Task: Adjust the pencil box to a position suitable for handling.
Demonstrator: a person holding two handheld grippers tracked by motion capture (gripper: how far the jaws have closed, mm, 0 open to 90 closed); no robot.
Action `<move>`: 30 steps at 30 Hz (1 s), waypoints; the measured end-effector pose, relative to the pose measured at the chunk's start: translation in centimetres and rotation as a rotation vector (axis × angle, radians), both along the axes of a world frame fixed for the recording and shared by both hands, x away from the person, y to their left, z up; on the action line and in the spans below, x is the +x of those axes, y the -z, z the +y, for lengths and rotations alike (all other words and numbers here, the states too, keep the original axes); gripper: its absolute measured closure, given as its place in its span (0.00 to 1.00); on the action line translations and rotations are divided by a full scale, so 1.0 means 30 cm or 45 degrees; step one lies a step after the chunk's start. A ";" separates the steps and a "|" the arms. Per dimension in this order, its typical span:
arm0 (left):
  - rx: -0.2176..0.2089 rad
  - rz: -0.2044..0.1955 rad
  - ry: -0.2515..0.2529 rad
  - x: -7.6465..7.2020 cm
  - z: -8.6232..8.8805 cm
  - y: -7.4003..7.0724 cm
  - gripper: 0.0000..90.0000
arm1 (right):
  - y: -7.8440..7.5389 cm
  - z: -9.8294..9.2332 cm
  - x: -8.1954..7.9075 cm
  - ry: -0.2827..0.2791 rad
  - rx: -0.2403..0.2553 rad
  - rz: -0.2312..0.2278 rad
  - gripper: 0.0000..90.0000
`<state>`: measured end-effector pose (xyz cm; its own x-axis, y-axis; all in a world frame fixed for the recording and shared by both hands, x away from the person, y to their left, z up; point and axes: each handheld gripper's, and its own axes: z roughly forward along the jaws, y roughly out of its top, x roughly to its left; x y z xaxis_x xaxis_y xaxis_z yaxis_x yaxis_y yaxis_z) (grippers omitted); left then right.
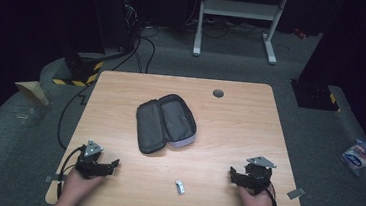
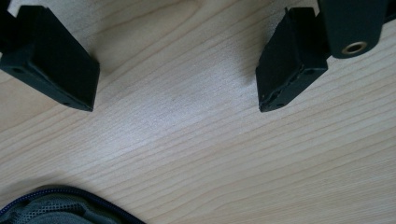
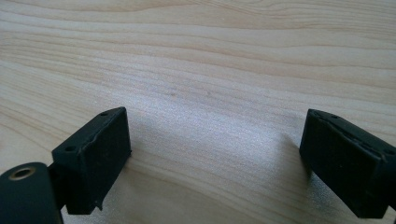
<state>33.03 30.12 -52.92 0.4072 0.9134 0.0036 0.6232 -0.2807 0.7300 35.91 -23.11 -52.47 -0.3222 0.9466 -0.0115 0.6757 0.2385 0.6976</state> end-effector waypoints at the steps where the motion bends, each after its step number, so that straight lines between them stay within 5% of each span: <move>1: 0.000 0.003 0.003 -0.001 -0.002 -0.001 0.15 | 0.000 0.001 0.000 0.002 0.002 0.001 0.09; 12: -0.023 0.028 0.028 -0.003 -0.041 -0.016 0.22 | 0.000 0.000 0.000 0.003 0.002 0.000 0.10; 30: -0.071 -0.140 0.130 0.011 -0.254 -0.104 0.30 | 0.000 0.000 0.000 0.005 0.001 -0.003 0.10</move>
